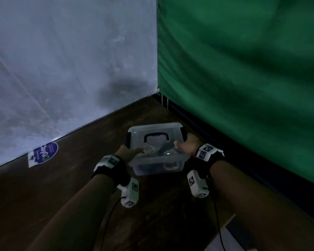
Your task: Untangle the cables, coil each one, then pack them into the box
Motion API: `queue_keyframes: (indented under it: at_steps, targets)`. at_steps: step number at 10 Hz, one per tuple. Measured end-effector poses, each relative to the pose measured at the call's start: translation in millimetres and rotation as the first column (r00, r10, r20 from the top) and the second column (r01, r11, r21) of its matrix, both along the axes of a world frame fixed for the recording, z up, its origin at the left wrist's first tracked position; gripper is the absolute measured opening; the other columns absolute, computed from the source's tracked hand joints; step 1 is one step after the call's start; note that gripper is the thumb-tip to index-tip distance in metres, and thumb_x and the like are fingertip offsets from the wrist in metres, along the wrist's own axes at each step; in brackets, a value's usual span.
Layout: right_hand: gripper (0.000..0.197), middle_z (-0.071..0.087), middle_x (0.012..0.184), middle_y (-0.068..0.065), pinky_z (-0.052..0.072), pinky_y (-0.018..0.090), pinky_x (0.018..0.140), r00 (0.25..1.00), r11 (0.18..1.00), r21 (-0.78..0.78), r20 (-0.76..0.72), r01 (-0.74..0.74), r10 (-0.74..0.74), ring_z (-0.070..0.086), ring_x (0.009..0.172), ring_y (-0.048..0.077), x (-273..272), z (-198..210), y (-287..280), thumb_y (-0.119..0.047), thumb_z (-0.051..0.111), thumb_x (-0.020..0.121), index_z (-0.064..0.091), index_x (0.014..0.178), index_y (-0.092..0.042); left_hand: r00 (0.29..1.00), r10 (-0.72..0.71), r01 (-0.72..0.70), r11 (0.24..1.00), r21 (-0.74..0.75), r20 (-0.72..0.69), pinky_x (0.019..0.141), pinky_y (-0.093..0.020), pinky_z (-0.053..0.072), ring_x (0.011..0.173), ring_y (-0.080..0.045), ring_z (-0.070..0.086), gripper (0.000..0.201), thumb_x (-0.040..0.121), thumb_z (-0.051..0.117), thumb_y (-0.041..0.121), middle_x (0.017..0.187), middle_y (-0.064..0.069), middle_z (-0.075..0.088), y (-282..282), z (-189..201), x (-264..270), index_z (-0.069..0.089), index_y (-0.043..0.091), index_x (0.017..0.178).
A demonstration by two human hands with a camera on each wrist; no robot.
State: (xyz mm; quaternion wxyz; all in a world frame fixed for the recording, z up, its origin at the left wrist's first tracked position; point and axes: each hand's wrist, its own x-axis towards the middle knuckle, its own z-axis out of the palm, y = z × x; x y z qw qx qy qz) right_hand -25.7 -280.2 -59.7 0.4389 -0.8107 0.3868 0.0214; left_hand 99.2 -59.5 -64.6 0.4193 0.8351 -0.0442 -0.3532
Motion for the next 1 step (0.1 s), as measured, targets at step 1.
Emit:
queue_keyframes:
  at_steps: [1]
  targets:
    - [0.053,0.059,0.128,0.012,0.048,0.035,0.094,0.995,1.000,-0.011,0.094,-0.017,0.018,0.058,0.113,0.028,-14.3,18.9,-3.5,-0.038,0.065,0.085,0.052,0.127,-0.008,0.997,0.072,-0.074,0.994,-0.081,-0.029,0.093,-0.050,0.049,0.107,-0.034,0.059,0.083,0.064,0.081,0.047,0.124,-0.020,0.059,11.0,-10.4,-23.6,0.050,0.003,0.128]
